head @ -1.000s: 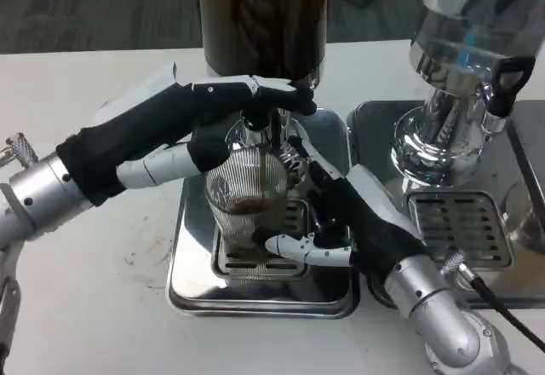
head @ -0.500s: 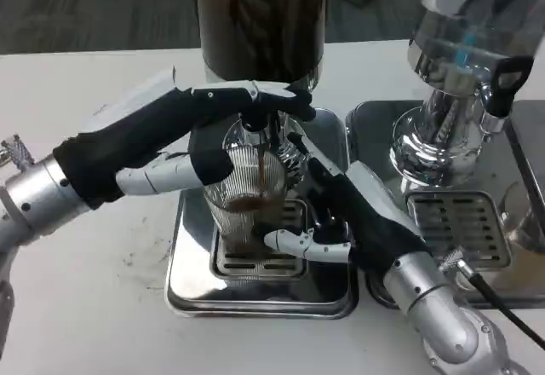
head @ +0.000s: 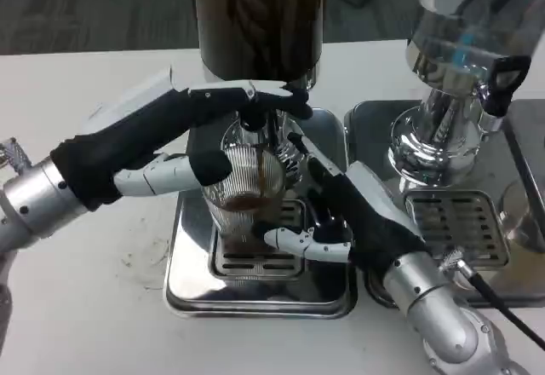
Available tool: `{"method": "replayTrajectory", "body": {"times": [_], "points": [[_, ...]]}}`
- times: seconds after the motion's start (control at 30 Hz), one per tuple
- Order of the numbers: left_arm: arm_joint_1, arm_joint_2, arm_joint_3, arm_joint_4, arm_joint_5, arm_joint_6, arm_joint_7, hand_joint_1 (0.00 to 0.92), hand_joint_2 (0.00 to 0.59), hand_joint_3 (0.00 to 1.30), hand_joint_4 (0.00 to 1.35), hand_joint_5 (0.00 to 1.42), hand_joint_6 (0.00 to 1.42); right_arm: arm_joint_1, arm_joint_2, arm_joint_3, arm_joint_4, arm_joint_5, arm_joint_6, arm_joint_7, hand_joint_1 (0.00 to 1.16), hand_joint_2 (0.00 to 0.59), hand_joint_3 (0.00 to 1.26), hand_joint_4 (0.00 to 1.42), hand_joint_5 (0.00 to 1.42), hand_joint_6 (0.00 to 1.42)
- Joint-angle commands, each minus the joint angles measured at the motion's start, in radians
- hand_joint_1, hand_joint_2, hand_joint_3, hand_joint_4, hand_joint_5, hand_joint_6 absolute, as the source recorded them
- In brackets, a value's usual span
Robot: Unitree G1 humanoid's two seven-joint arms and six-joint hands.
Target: Grasp the cup under the faucet to collect the drink, then remove the cup.
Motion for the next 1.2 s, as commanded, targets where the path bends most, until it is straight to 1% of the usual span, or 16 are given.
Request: {"method": "replayTrajectory", "body": {"times": [0.03, 0.13, 0.27, 0.43, 0.8, 1.17, 1.2], "points": [[0.05, 0.007, 0.015, 0.029, 0.0, 0.026, -0.008, 0.0, 0.084, 0.34, 0.22, 0.19, 0.13, -0.006, 0.006, 0.001, 0.005, 0.01, -0.007, -0.012, 0.62, 0.208, 0.0, 0.0, 0.0, 0.05], [0.051, 0.0, 0.036, 0.029, -0.022, 0.026, 0.0, 0.0, 0.086, 0.33, 0.22, 0.19, 0.13, -0.01, 0.009, 0.001, 0.01, 0.011, -0.009, -0.013, 0.6, 0.211, 0.0, 0.0, 0.0, 0.05], [0.052, -0.011, 0.067, 0.032, -0.043, 0.029, 0.013, 0.0, 0.089, 0.33, 0.22, 0.2, 0.15, -0.013, 0.011, 0.001, 0.016, 0.014, -0.014, -0.013, 0.59, 0.211, 0.0, 0.0, 0.0, 0.05], [0.056, -0.015, 0.096, 0.029, -0.058, 0.036, 0.016, 0.0, 0.094, 0.35, 0.23, 0.21, 0.15, -0.015, 0.013, 0.002, 0.02, 0.015, -0.019, -0.017, 0.59, 0.21, 0.0, 0.0, 0.0, 0.04], [0.065, -0.015, 0.145, 0.029, -0.061, 0.049, 0.024, 0.0, 0.101, 0.36, 0.25, 0.23, 0.17, -0.006, 0.01, 0.001, 0.008, 0.024, -0.029, -0.016, 0.59, 0.21, 0.0, 0.0, 0.0, 0.03], [0.087, -0.007, 0.177, 0.044, -0.053, 0.051, 0.033, 0.0, 0.12, 0.37, 0.26, 0.24, 0.18, -0.012, 0.004, -0.004, 0.037, 0.066, -0.072, 0.0, 0.54, 0.207, 0.0, 0.0, 0.0, 0.04], [0.09, -0.005, 0.181, 0.047, -0.054, 0.051, 0.035, 0.0, 0.12, 0.37, 0.27, 0.24, 0.18, -0.014, 0.004, -0.004, 0.04, 0.069, -0.074, 0.002, 0.53, 0.197, 0.0, 0.0, 0.0, 0.05]]}}
